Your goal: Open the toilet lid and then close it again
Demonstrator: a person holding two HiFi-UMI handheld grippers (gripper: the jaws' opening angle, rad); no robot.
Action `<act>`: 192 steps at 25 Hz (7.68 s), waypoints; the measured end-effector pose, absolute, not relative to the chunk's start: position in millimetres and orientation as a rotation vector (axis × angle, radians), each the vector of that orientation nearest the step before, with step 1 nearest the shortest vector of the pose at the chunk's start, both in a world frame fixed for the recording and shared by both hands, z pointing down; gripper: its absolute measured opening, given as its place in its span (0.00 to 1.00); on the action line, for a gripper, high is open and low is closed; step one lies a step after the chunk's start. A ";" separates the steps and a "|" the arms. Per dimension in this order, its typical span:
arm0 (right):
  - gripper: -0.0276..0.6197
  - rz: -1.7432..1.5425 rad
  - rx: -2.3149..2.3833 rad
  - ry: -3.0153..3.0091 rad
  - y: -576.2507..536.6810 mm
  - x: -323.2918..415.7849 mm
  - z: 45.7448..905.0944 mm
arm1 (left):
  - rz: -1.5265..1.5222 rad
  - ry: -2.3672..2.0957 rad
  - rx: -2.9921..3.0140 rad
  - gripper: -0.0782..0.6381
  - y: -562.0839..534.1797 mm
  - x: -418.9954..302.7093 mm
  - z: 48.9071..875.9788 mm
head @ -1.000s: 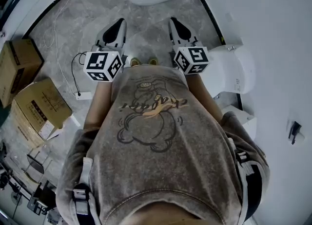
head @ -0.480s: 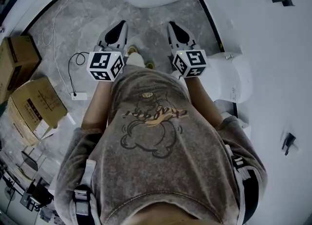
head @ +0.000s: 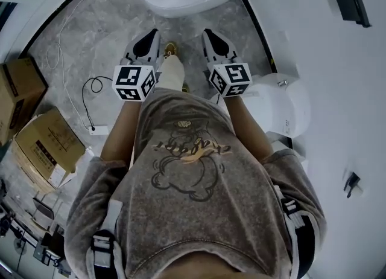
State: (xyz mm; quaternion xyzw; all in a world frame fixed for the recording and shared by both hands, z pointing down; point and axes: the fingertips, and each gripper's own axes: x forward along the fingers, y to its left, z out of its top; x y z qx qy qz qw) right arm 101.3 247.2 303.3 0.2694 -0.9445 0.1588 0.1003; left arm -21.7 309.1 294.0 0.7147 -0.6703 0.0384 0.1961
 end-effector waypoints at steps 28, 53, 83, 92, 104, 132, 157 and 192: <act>0.09 0.704 0.697 -2.483 93.3 -18.9 690.8 | 0.277 -1.729 1.784 0.12 128.4 -121.6 682.9; 0.09 0.745 0.680 -2.448 65.3 -61.1 789.2 | 0.340 -1.675 1.755 0.12 104.8 -136.5 787.8; 0.08 0.806 0.767 -2.486 42.5 -43.7 664.9 | 0.334 -1.668 1.935 0.12 75.9 -111.0 623.9; 0.08 0.828 0.980 -2.568 -19.7 -11.8 580.7 | 0.335 -1.620 2.054 0.12 34.1 -74.4 548.2; 0.08 0.783 1.131 -2.539 -61.6 57.5 529.9 | 0.228 -1.512 2.282 0.12 -54.4 -9.3 472.2; 0.08 0.926 1.471 -2.322 -28.2 233.8 443.9 | 0.473 -1.351 2.338 0.12 -201.7 112.8 426.2; 0.08 0.914 1.565 -2.335 -20.7 249.4 391.0 | 0.755 -1.233 2.509 0.40 -242.5 140.5 397.3; 0.08 0.921 1.547 -2.379 -23.1 230.6 382.3 | 0.951 -1.326 2.361 0.43 -226.7 111.9 405.0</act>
